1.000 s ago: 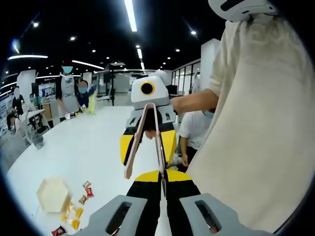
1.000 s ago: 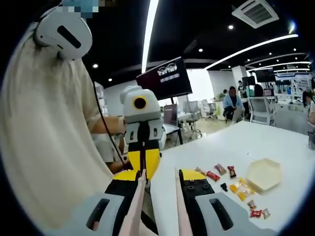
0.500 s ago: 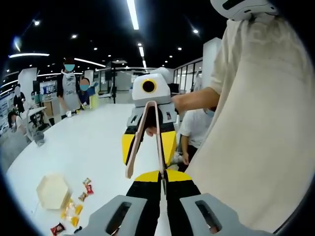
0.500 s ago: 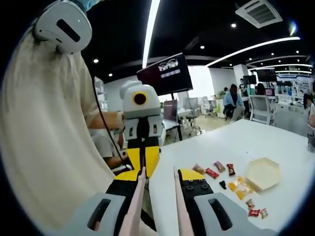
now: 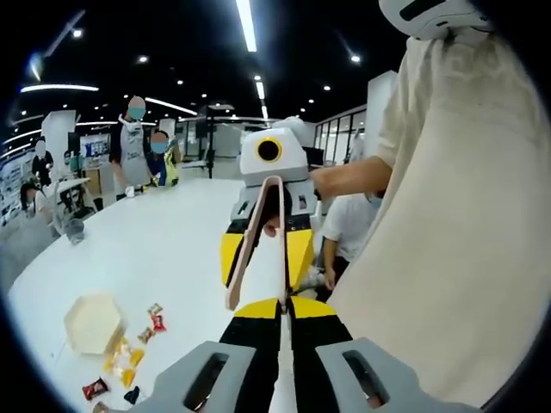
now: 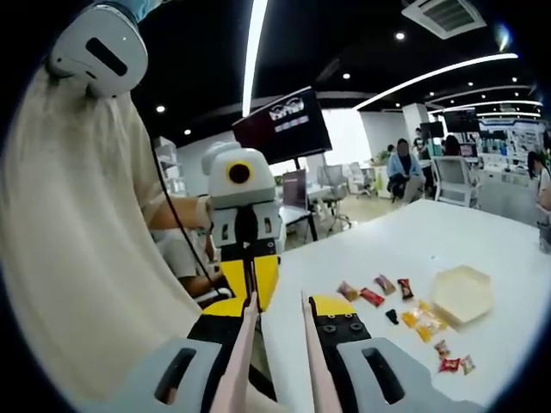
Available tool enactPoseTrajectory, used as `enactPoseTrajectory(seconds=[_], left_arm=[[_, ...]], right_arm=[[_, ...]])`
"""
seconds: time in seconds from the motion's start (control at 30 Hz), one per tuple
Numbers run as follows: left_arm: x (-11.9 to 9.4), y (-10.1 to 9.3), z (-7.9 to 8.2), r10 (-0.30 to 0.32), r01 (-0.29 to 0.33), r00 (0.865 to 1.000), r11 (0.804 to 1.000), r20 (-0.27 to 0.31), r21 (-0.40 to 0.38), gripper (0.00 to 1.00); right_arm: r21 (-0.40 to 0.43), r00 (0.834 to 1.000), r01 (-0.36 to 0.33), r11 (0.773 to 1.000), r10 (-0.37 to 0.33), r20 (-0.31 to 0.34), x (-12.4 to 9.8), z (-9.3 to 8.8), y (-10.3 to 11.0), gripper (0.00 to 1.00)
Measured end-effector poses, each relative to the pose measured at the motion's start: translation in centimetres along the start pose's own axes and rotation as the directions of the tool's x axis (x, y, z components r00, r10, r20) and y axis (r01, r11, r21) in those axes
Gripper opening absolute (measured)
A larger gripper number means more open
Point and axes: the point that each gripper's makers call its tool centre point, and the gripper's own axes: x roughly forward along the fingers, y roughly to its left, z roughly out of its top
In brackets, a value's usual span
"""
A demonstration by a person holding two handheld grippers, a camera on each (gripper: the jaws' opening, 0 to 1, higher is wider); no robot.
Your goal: Place the target food into the container with the food tongs after gripping and lifting it, then release it inside without dropping or visibly crushing the food.
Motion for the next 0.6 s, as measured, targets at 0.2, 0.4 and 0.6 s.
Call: enactPoseTrajectory(seconds=[0.2,0.4,0.6], left_arm=[[-0.5,0.8,-0.2,0.042,-0.042,0.999,0.999,0.000,-0.009,0.01],[-0.9,1.2,-0.9,0.069,-0.069,0.998,0.997,-0.001,-0.029,0.02],[-1.5,1.9,-1.1,0.112,-0.112,0.994,0.993,0.009,-0.043,0.03]], right_arm=[[0.004,0.999,0.030,1.000,-0.031,0.024,0.5,0.1,-0.6,0.27],[0.016,0.999,0.036,0.999,-0.036,0.024,1.1,-0.1,-0.8,0.26],[0.034,0.997,0.064,0.997,-0.066,0.032,1.4,-0.1,-1.3,0.25]])
